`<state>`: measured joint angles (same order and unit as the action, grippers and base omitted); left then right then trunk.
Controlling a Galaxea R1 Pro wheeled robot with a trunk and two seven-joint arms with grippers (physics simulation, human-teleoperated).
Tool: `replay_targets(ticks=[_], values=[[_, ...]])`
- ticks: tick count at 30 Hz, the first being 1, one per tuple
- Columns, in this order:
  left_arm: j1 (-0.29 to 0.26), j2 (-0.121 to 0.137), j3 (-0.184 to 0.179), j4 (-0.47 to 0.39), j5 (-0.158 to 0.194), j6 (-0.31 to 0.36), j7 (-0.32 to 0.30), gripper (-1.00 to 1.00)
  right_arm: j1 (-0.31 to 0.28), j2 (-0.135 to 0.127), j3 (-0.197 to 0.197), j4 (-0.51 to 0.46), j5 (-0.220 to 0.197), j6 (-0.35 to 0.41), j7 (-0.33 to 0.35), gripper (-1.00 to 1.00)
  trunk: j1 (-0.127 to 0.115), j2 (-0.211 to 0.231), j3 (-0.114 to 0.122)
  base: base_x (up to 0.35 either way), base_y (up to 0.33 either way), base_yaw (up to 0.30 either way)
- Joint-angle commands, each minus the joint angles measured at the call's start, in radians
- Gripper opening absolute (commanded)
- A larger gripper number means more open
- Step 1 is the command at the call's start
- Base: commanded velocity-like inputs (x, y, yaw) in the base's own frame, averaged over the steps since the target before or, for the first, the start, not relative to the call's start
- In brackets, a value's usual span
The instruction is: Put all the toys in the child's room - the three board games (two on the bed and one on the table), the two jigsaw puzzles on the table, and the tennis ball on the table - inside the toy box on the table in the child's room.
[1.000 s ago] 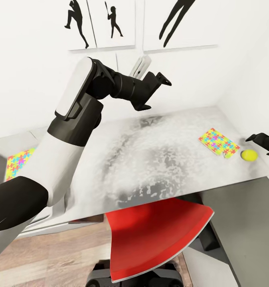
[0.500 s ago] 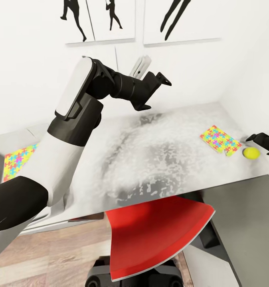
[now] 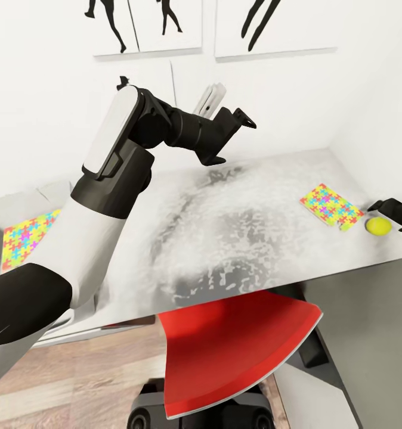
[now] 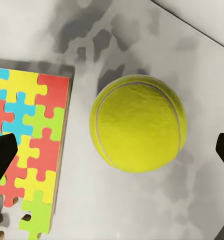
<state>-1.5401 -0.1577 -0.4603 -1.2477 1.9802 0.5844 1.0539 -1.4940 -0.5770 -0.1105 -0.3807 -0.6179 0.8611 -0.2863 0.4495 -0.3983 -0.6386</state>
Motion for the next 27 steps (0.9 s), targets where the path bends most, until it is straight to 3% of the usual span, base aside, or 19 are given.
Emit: replay_targets(ticks=[1, 27], values=[[-0.001, 0.0, 0.001, 0.0, 0.005, 0.003, 0.007, 1.0, -0.001, 0.0, -0.003, -0.001, -0.01, 0.002, -0.01, 1.0, 0.001, -0.002, -0.002, 0.0, 0.0, 0.0], [-0.008, 0.0, -0.001, 0.014, 0.005, 0.003, 0.007, 1.0, 0.0, -0.001, -0.003, -0.003, -0.01, 0.002, -0.01, 1.0, 0.001, -0.002, -0.013, 0.0, 0.0, 0.0]])
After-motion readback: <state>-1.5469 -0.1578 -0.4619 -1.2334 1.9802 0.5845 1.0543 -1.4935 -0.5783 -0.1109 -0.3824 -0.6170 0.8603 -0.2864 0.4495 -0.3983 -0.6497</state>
